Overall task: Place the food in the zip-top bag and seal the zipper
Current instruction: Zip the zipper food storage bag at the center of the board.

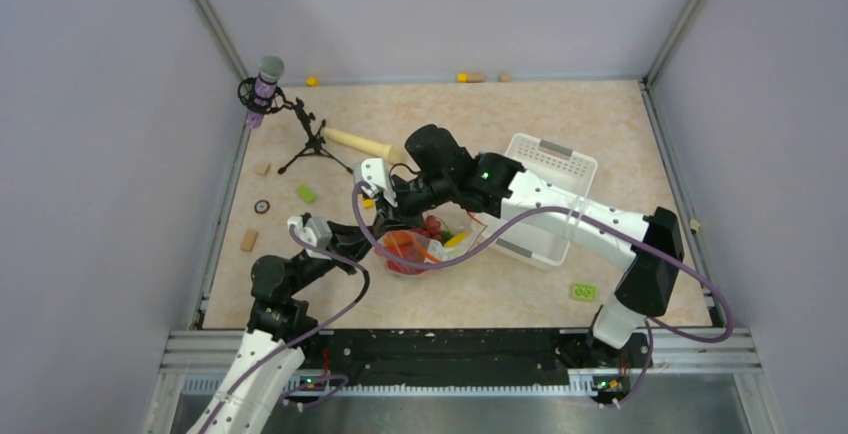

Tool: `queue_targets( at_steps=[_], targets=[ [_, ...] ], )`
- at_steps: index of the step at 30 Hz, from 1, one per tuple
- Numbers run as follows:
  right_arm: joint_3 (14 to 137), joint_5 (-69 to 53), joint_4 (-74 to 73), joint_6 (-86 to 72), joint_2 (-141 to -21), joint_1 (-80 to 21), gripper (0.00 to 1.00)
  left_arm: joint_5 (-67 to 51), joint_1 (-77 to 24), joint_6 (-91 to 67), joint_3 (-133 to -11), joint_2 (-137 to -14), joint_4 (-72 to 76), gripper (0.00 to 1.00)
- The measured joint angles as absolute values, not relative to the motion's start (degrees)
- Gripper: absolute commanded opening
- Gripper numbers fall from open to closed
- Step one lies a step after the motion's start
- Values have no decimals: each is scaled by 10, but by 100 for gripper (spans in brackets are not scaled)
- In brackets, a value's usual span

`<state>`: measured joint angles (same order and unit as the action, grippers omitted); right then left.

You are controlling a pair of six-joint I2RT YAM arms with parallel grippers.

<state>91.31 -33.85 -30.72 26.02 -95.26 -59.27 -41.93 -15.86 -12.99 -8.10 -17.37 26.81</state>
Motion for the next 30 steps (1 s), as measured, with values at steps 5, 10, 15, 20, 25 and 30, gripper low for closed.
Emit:
queue_targets(
  at_steps=[5,10,15,20,25,30],
  targets=[
    [911,-305,-311,267,-946,-598,3,-409,-159,-136,-74,-158,266,0],
    [890,-269,-319,274,-919,-600,3,-401,-161,-139,-71,-144,266,0],
    [873,-237,-329,280,-899,-600,0,-394,-161,-146,-70,-140,265,0],
    [865,-204,-342,289,-884,-599,0,-371,-161,-153,-70,-140,265,0],
    [838,-170,-340,287,-857,-593,0,-328,-163,-167,-70,-140,264,0],
    [797,-132,-321,268,-825,-583,0,-270,-165,-189,-70,-140,259,0]
  ],
)
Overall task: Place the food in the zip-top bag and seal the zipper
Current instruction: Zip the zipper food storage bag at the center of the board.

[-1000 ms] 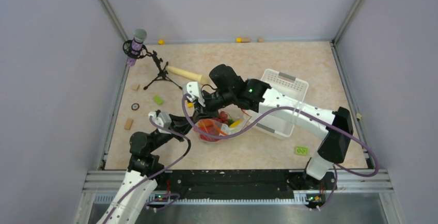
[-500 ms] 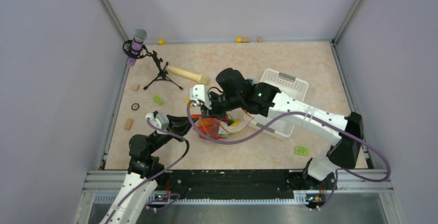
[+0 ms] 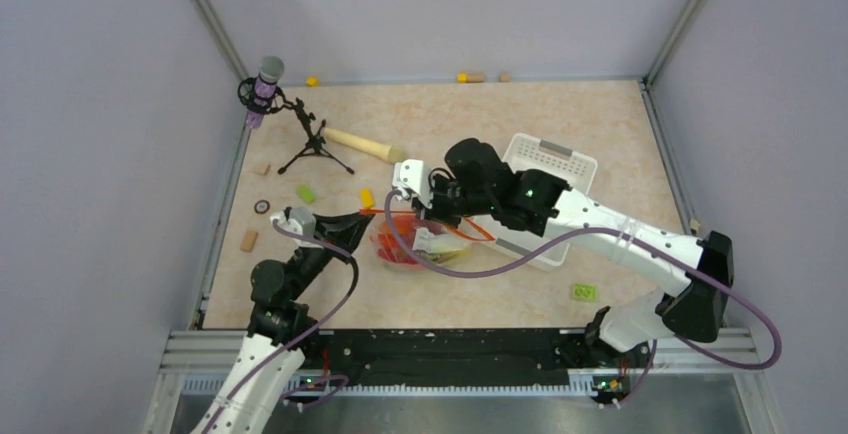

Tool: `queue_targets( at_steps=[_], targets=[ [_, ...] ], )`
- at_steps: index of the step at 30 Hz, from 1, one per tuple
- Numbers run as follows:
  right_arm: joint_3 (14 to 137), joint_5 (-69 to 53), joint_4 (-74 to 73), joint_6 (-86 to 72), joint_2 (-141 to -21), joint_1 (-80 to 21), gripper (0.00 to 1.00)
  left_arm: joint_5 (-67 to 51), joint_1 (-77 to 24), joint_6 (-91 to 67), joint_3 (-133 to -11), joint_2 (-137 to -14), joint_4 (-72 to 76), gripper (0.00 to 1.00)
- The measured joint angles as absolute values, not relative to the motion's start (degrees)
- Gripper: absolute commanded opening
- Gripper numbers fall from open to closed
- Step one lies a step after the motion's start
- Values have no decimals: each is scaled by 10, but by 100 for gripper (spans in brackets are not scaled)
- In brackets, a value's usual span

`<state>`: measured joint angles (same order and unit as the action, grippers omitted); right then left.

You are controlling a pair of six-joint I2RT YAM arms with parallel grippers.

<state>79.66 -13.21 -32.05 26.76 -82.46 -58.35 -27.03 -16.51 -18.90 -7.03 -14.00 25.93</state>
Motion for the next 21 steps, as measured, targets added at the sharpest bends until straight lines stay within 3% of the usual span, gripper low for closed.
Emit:
queue_targets(
  at_steps=[21],
  targets=[
    [598,23,-216,26,-679,-535,0,-21,-166,-259,-80,-170,212,0]
  ],
)
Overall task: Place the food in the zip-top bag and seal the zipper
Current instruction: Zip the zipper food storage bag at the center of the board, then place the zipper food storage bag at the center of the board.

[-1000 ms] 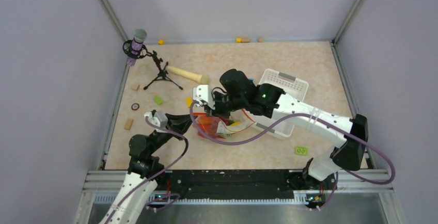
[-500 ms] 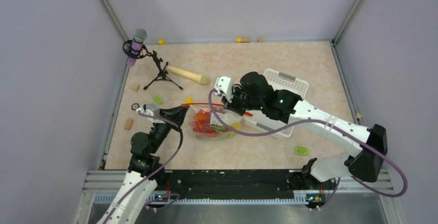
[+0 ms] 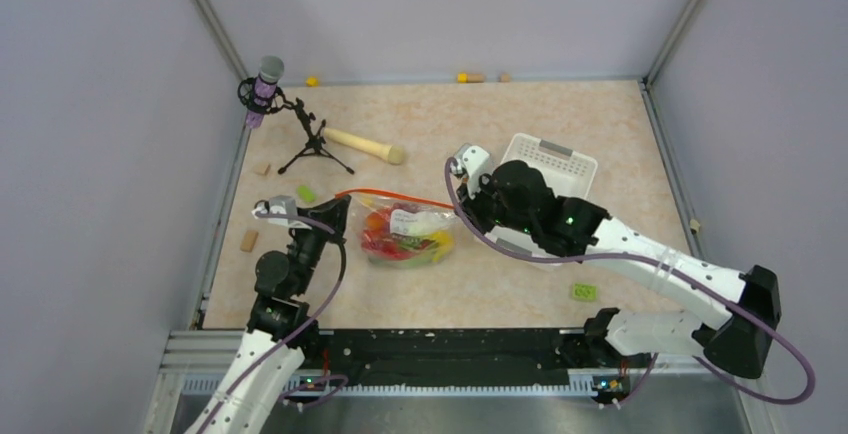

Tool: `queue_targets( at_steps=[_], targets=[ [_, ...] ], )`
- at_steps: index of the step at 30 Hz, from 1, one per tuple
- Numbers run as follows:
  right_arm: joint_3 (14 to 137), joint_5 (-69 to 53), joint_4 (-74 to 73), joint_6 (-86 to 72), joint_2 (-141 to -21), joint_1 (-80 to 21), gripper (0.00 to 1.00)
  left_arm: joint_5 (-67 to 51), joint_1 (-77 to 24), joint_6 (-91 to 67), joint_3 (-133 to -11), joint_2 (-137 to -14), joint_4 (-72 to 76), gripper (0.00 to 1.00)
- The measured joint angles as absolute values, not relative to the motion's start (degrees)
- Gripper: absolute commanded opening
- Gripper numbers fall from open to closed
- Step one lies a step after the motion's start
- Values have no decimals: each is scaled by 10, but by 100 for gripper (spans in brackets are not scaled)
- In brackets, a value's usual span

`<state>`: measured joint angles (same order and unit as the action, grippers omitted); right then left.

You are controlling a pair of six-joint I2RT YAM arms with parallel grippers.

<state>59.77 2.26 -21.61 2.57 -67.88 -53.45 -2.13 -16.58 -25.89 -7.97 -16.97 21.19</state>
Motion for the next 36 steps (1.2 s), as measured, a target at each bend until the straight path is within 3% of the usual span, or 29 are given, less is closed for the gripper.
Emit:
queue_targets(
  at_steps=[7,13,20,28,29,30,35,36],
  targets=[
    [509,36,-162,-70,-582,-535,0,-30,-166,-271,-87,-166,193,0],
    [423,-31,-97,-100,-498,-534,0,-74,-166,-274,-102,-179,182,0],
    [407,-70,-56,-140,-506,-534,0,-59,-162,-286,-150,-218,131,0],
    [351,31,37,-201,-525,-533,0,-51,-159,-302,-180,-257,96,0],
    [341,51,51,-208,-529,-533,0,-51,-159,-304,-182,-260,93,3],
    [335,67,62,-212,-533,-533,0,-51,-159,-306,-185,-265,87,13],
    [323,140,121,-218,-557,-529,0,-40,-159,-307,-208,-292,50,88],
    [324,149,135,-214,-566,-526,0,-36,-159,-306,-212,-293,44,96]
  ],
)
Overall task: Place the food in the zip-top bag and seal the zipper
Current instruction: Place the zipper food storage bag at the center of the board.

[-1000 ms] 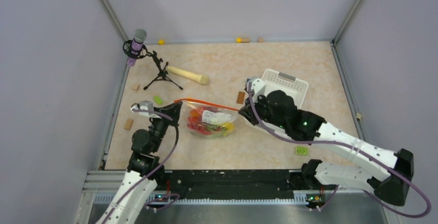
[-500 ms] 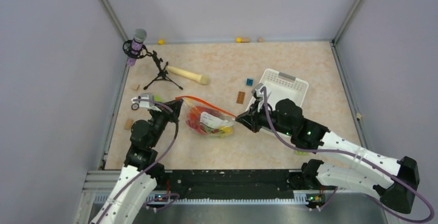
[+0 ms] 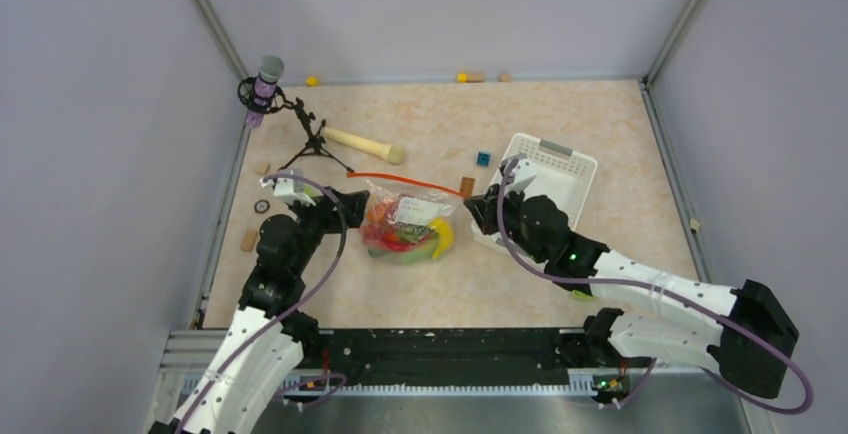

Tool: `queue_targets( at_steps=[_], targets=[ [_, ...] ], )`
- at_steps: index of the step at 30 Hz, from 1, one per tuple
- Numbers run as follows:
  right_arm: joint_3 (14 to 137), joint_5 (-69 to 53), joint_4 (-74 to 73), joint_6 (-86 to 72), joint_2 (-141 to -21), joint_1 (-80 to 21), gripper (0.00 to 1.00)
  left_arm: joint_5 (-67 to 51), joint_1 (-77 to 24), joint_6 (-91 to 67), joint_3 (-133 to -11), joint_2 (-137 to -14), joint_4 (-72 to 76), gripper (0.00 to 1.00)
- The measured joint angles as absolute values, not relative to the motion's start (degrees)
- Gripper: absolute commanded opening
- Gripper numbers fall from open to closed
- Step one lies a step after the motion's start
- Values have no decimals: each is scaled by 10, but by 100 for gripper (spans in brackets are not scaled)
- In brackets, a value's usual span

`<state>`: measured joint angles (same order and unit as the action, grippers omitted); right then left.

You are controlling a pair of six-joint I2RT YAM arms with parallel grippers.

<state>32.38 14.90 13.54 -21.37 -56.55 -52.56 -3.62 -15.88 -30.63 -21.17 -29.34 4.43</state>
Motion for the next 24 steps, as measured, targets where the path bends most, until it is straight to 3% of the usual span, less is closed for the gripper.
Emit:
queue_targets(
  at_steps=[12,13,14,15,16,19,24],
  targets=[
    [431,195,181,-186,-779,-434,2,50,-159,-361,-279,-242,-141,97],
    [443,199,180,-185,-800,-424,8,57,-159,-367,-280,-229,-156,97],
    [452,200,180,-185,-816,-417,21,61,-159,-371,-280,-222,-166,97],
    [461,203,181,-183,-834,-410,42,65,-159,-376,-280,-214,-178,97],
    [471,203,180,-180,-851,-404,52,70,-159,-379,-278,-206,-186,97],
    [502,202,176,-168,-891,-390,74,80,-159,-385,-266,-182,-196,97],
    [526,210,168,-155,-896,-387,98,92,-159,-390,-258,-170,-215,97]
  ],
)
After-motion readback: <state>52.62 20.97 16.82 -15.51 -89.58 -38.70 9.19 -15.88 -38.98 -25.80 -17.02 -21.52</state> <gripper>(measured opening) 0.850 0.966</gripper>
